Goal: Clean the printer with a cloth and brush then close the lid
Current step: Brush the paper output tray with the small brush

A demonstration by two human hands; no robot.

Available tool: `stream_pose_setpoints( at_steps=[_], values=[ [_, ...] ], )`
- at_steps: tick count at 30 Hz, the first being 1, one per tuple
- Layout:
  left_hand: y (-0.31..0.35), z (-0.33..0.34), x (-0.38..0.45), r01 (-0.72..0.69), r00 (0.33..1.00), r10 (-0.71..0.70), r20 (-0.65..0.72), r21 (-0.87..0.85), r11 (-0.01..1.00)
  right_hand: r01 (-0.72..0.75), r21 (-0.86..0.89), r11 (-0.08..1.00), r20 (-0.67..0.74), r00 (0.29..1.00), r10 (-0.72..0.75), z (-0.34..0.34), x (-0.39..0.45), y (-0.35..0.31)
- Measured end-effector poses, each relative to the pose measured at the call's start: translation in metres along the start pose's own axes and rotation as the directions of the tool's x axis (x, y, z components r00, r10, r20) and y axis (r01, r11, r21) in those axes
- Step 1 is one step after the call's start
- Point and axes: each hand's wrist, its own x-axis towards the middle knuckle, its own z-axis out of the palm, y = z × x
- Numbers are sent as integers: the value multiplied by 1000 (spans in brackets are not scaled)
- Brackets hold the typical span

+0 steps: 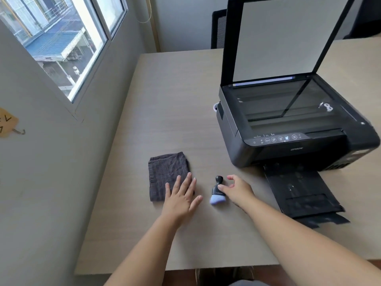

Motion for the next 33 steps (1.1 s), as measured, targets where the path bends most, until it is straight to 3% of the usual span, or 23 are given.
stream_pose_setpoints(
  at_steps=[6, 9, 12, 14, 17, 19, 22, 26, 30, 33],
  values=[
    [33, -7, -2, -88, 993, 74, -93, -161, 983, 26, -102, 994, 33, 999, -23, 9, 0, -11],
    [35, -7, 4, -94, 992, 75, -99, -197, 976, -14, -106, 994, 115, 993, 26, 6, 2, -15],
    [39, -5, 14, -61, 992, 28, -126, -264, 963, 57, -180, 982, 216, 976, -17, -9, -6, -13],
    [46, -6, 20, -50, 989, 8, -148, -277, 960, 95, -58, 994, 226, 971, -80, -25, -15, -4],
    [72, -8, 30, -48, 984, -12, -177, -327, 944, 162, 120, 980, 31, 986, -167, -68, -23, 20],
    [96, -6, 39, -39, 981, -48, -187, -433, 901, 168, 273, 947, -150, 980, -130, -101, -20, 38],
    [137, 2, 52, 0, 977, -141, -158, -664, 748, 199, 351, 915, -302, 949, -91, -142, -4, 58],
    [175, 6, 60, 63, 952, -290, -98, -864, 499, 231, 299, 926, -204, 963, -174, -148, 14, 64],
    [190, 5, 63, 57, 888, -430, -165, -887, 458, 288, 215, 933, -213, 946, -243, -144, 32, 72],
    [199, 13, 65, 91, 882, -449, -145, -882, 463, 305, 148, 941, -230, 936, -267, -150, 42, 80]
  ],
)
